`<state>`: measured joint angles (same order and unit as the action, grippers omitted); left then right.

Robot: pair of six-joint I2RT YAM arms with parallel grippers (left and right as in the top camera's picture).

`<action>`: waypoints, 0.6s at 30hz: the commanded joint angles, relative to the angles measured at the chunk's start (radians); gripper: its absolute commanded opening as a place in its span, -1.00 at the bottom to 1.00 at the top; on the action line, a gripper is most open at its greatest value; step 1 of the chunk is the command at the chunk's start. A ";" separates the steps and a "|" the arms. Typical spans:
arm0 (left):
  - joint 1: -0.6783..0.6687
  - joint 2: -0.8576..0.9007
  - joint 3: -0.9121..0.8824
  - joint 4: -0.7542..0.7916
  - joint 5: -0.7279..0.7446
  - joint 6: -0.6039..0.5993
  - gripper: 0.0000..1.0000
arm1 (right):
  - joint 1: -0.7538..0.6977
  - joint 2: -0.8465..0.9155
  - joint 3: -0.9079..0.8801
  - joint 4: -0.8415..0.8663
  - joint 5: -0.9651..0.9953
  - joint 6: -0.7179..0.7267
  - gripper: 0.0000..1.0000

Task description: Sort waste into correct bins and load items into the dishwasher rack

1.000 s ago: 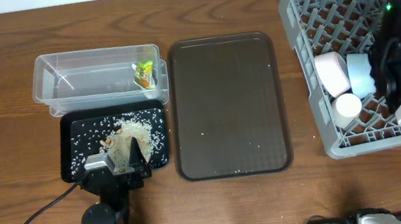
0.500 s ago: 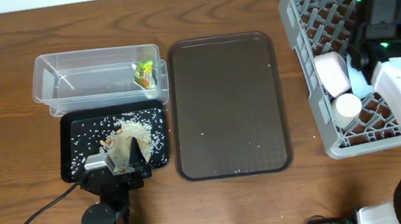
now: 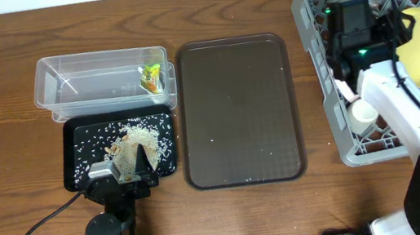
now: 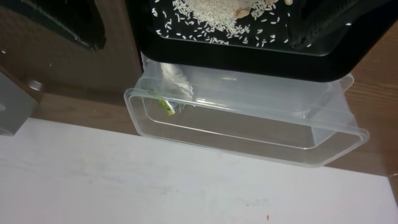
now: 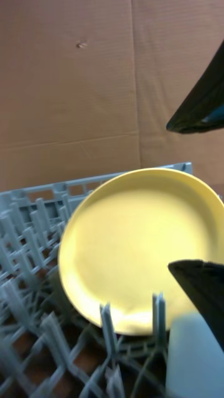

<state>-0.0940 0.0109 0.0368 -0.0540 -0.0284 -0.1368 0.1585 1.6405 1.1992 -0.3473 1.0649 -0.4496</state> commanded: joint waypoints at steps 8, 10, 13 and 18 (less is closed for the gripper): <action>0.004 -0.007 -0.033 -0.016 0.002 0.005 0.91 | 0.286 -0.338 0.003 -0.284 -0.555 0.375 0.41; 0.004 -0.007 -0.033 -0.016 0.002 0.005 0.91 | 0.333 -0.389 0.003 -0.325 -0.758 0.487 0.49; 0.004 -0.007 -0.033 -0.016 0.002 0.005 0.91 | 0.386 -0.446 0.003 -0.344 -1.063 0.581 0.99; 0.004 -0.007 -0.033 -0.016 0.002 0.005 0.91 | 0.429 -0.481 0.003 -0.344 -1.287 0.665 0.99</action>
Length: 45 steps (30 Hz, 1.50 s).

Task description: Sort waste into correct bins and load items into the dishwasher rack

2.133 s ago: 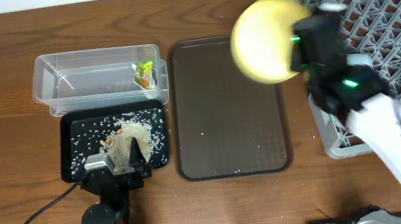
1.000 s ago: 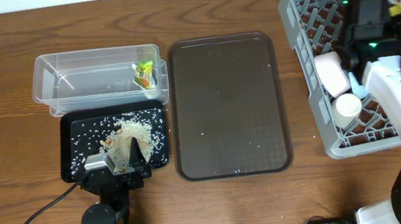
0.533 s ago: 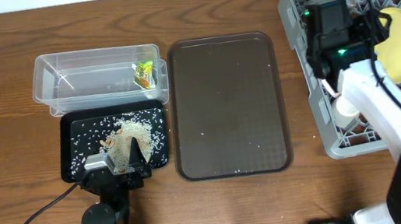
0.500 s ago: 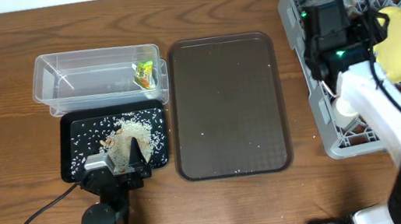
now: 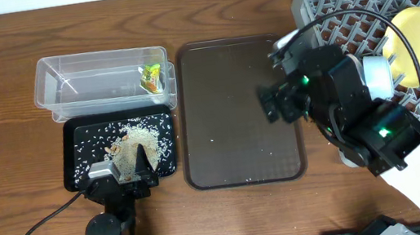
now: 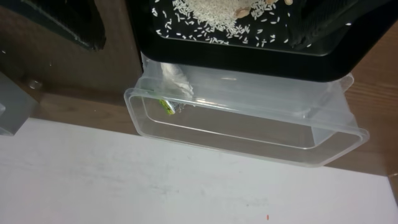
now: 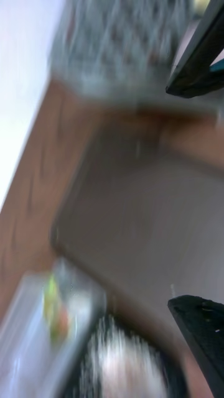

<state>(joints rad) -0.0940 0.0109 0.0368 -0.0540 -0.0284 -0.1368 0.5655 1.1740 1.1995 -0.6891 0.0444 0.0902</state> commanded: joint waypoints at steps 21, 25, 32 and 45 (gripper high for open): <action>0.004 -0.007 -0.033 -0.016 0.002 0.005 0.91 | -0.273 -0.429 -0.058 -0.278 -0.183 -0.222 0.99; 0.004 -0.007 -0.033 -0.016 0.002 0.005 0.91 | -0.349 -0.587 -0.174 -0.210 -0.183 -0.257 0.99; 0.004 -0.007 -0.033 -0.015 0.002 0.005 0.91 | -0.418 -0.835 -0.510 -0.016 -0.185 -0.255 0.98; 0.004 -0.007 -0.033 -0.016 0.002 0.005 0.91 | -0.418 -1.170 -1.081 0.452 -0.192 -0.180 0.98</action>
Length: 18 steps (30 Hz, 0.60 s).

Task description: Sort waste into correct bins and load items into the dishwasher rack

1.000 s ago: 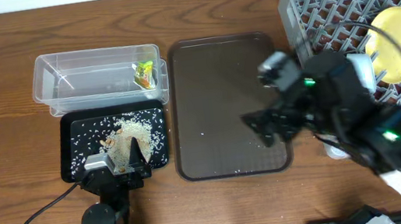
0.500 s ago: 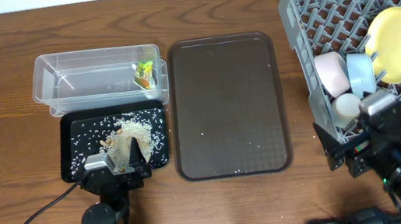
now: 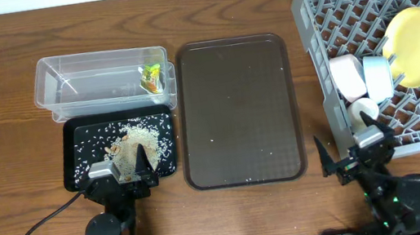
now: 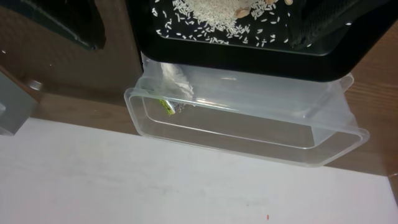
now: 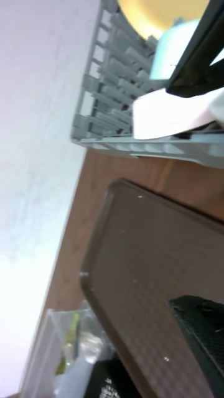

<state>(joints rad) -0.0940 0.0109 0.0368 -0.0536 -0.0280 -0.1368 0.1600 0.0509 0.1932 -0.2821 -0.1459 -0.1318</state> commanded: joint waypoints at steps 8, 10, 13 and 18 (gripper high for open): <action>0.004 -0.007 -0.033 -0.016 0.002 0.005 0.91 | -0.013 -0.046 -0.188 0.241 0.000 0.052 0.99; 0.004 -0.007 -0.033 -0.016 0.002 0.005 0.91 | -0.013 -0.045 -0.188 0.220 0.000 0.052 0.99; 0.004 -0.007 -0.033 -0.016 0.002 0.005 0.91 | -0.013 -0.044 -0.188 0.222 0.000 0.052 0.99; 0.004 -0.007 -0.033 -0.016 0.002 0.005 0.91 | -0.013 -0.044 -0.188 0.222 0.000 0.052 0.99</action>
